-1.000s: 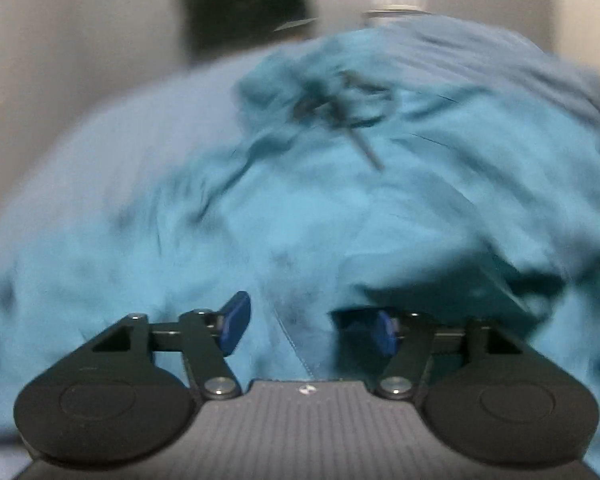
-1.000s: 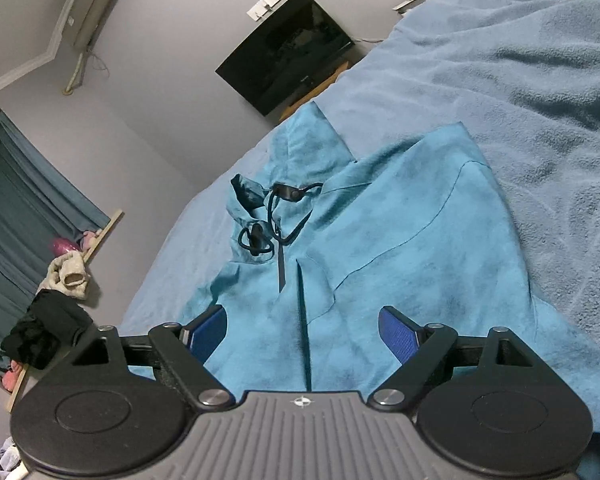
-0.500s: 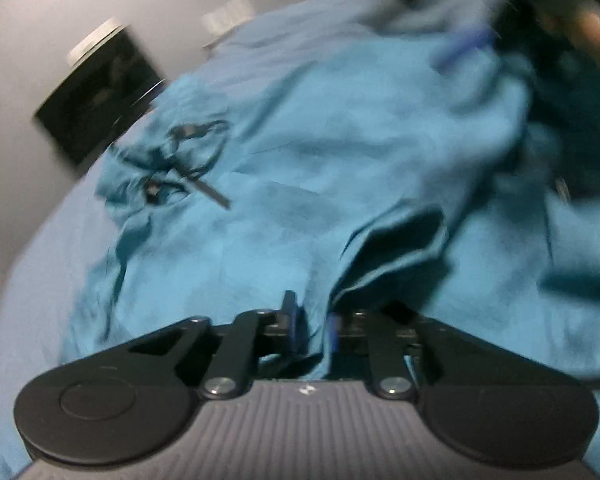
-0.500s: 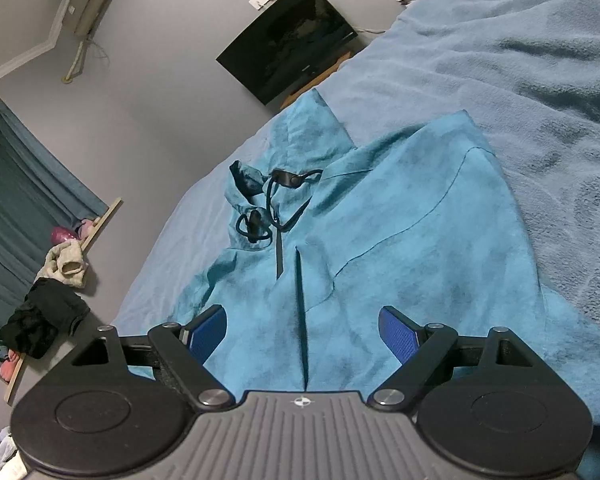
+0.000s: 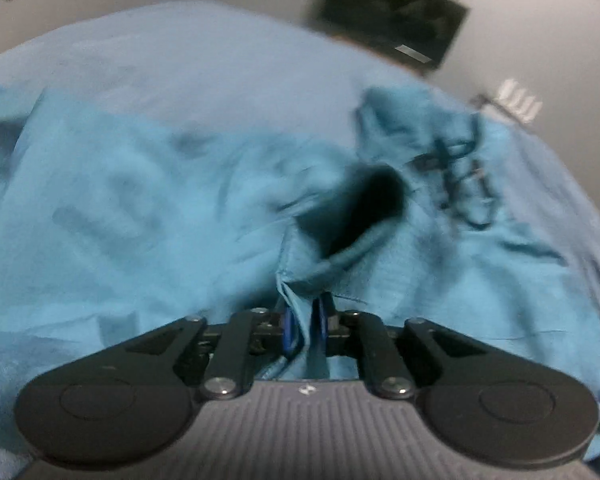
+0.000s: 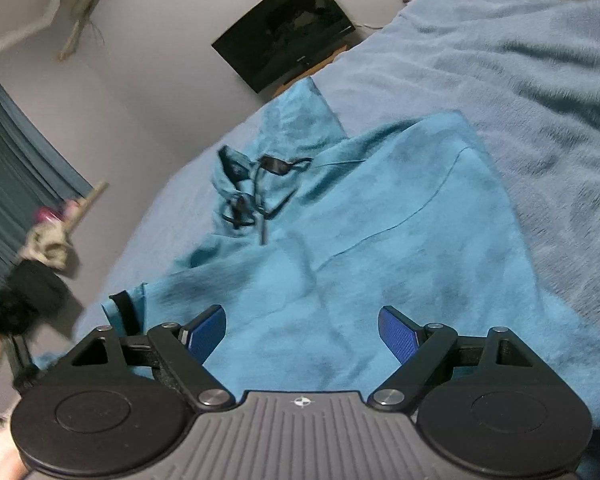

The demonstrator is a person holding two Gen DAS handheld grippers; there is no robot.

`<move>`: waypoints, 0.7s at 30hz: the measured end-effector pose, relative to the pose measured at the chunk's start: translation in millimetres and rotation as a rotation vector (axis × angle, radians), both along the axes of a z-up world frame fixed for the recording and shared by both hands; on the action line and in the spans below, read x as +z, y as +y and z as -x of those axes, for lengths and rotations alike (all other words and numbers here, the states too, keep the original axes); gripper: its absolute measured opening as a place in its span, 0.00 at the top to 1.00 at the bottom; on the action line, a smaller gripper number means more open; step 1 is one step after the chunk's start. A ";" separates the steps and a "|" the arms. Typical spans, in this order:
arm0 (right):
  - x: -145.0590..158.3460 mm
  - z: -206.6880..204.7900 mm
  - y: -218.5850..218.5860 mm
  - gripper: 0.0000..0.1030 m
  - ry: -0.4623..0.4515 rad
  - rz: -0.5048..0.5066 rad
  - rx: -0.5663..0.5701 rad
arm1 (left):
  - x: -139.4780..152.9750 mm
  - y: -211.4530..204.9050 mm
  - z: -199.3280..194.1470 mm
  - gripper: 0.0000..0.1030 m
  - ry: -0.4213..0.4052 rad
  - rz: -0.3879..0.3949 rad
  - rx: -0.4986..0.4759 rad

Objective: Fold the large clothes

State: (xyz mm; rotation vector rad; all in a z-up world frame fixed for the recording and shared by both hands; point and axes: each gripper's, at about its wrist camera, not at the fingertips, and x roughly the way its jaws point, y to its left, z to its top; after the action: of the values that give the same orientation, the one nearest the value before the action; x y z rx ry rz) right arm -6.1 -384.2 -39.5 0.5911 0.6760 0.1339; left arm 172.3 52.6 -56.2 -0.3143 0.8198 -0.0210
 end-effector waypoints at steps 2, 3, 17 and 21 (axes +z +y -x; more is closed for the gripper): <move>-1.6 -1.7 5.6 0.17 0.014 0.093 -0.010 | -9.8 -1.8 -0.3 0.87 0.019 -0.060 -0.003; -3.0 -3.2 8.8 0.17 0.027 0.139 -0.015 | -13.5 -4.4 0.8 0.87 0.015 -0.091 -0.021; -35.1 -21.1 37.1 0.17 0.155 0.419 0.027 | -22.4 -9.2 -0.4 0.64 -0.018 -0.237 -0.051; -45.7 -22.9 54.7 0.11 0.164 0.535 0.064 | -21.5 -14.2 12.8 0.45 -0.035 -0.267 -0.082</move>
State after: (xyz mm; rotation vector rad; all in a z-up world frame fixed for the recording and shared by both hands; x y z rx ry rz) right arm 16.7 -329.5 -85.3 0.0655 0.8510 -0.0389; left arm 159.4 38.3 -77.6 -0.0286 0.7897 0.0064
